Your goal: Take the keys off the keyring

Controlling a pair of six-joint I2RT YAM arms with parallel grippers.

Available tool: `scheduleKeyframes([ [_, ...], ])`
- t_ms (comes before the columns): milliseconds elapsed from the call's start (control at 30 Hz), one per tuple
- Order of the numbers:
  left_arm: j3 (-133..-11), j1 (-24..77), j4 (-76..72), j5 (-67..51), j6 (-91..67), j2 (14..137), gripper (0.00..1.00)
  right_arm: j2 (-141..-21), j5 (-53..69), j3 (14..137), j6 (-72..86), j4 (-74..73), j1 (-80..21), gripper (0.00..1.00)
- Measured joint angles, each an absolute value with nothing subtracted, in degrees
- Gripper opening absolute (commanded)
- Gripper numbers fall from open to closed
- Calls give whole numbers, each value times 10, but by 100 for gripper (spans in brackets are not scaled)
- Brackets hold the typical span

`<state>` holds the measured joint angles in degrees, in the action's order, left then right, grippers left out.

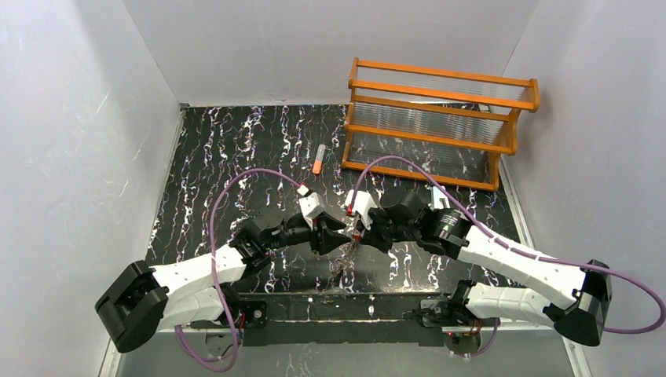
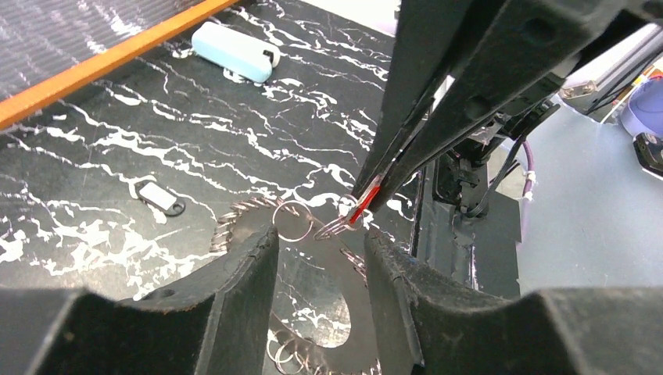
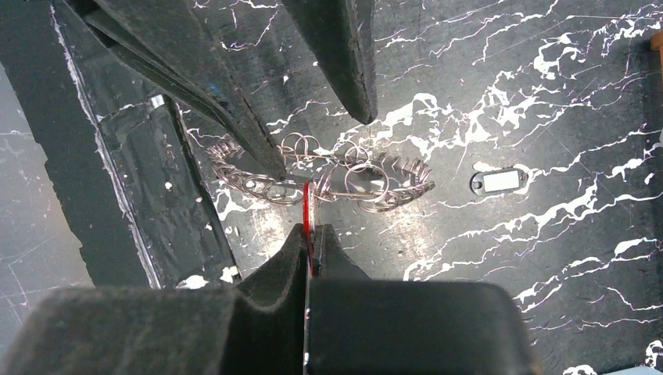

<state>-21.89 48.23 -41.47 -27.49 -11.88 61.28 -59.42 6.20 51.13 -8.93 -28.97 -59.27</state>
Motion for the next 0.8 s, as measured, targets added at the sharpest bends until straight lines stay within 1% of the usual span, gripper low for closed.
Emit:
scheduleKeyframes([
  [233,-209,482,-477,-303,-89,625,44,-598,69,512,-96,-304,-592,1],
  [533,-234,482,-507,-401,-29,690,43,-624,92,541,-124,-338,-591,1],
  [633,-236,482,-510,-420,-21,697,38,-624,95,543,-131,-343,-590,1],
  [800,-244,483,-510,-441,-4,709,28,-630,105,547,-140,-351,-589,1],
])
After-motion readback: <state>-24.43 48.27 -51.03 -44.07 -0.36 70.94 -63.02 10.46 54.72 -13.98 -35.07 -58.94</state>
